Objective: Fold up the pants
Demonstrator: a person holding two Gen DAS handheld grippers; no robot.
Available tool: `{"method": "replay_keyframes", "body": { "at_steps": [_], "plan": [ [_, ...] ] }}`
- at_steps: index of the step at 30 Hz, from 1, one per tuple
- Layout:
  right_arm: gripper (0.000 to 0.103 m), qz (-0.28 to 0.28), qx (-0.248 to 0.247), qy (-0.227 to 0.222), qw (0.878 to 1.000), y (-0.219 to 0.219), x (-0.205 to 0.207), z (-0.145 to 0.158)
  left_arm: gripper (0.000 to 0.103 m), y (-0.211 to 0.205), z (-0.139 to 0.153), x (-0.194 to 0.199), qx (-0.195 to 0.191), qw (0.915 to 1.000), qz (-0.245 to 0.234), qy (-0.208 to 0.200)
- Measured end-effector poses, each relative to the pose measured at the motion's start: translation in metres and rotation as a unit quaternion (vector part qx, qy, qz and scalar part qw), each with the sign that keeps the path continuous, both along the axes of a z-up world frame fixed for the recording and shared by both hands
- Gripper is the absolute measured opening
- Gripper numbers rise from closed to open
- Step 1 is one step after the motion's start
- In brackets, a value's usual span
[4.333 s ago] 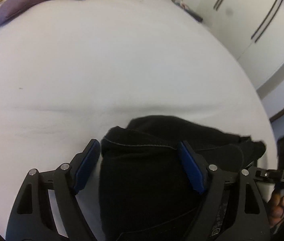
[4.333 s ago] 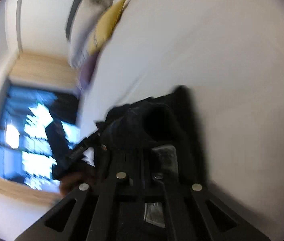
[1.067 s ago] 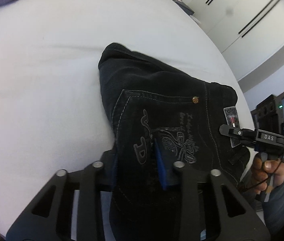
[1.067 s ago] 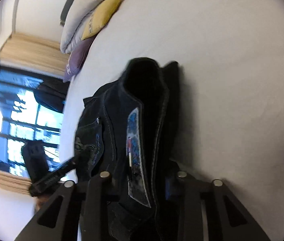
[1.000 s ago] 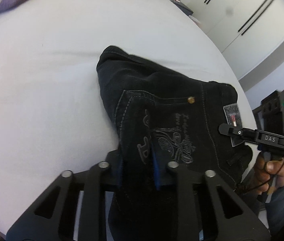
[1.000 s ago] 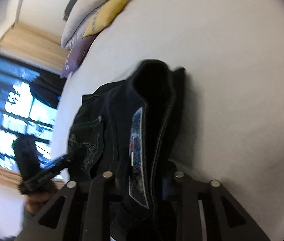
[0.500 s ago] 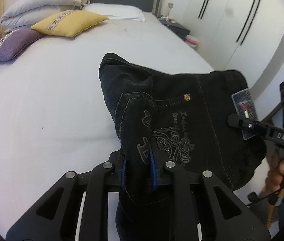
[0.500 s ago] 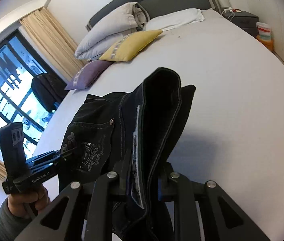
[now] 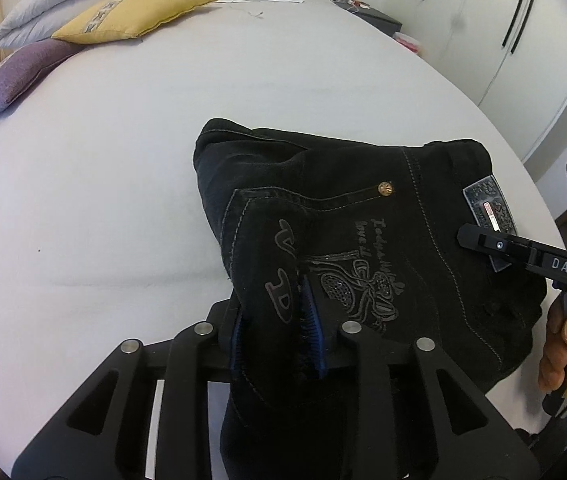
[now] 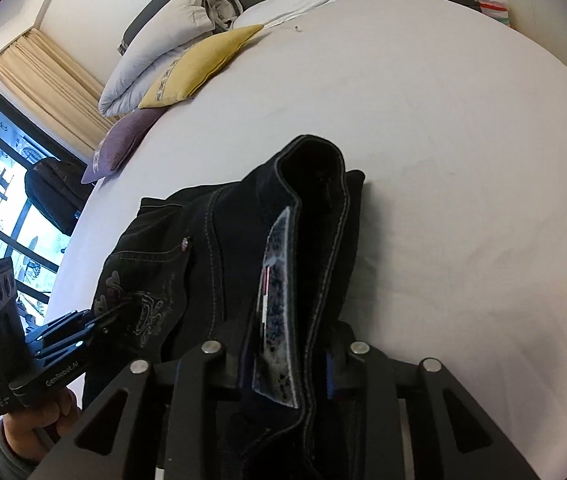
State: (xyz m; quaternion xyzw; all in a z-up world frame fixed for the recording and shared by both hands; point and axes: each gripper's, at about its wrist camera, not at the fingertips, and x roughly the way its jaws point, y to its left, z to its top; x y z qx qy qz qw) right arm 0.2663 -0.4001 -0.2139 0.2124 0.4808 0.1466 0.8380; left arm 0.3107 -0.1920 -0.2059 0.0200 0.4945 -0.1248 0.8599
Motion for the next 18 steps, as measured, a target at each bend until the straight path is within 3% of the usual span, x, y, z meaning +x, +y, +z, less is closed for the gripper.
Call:
{"method": "replay_keyframes", "body": {
  "at_steps": [3, 4, 11, 14, 15, 18],
  "plan": [
    [0.037, -0.002, -0.011, -0.007, 1.0, 0.002, -0.005, 0.001, 0.029, 0.001, -0.004, -0.005, 0.002, 1.0, 0.004, -0.002],
    [0.044, -0.002, -0.017, -0.009, 1.0, 0.003, -0.006, 0.001, 0.03, 0.0, -0.005, -0.005, 0.004, 1.0, 0.005, -0.002],
    [0.057, -0.013, -0.034, -0.004, 0.999, -0.002, -0.012, 0.009, 0.053, 0.01, 0.0, -0.003, 0.018, 0.9996, 0.023, -0.007],
    [0.058, -0.027, -0.039, -0.018, 0.999, -0.009, -0.022, 0.025, 0.063, 0.016, 0.013, -0.013, 0.024, 0.9989, 0.03, -0.026],
    [0.063, -0.034, -0.041, -0.023, 0.998, -0.013, -0.028, 0.031, 0.066, 0.02, 0.019, -0.016, 0.024, 0.9984, 0.036, -0.036],
    [0.068, -0.062, -0.051, -0.054, 0.995, -0.022, -0.055, 0.057, 0.079, 0.034, 0.046, -0.04, 0.016, 0.9946, 0.057, -0.085]
  ]
}}
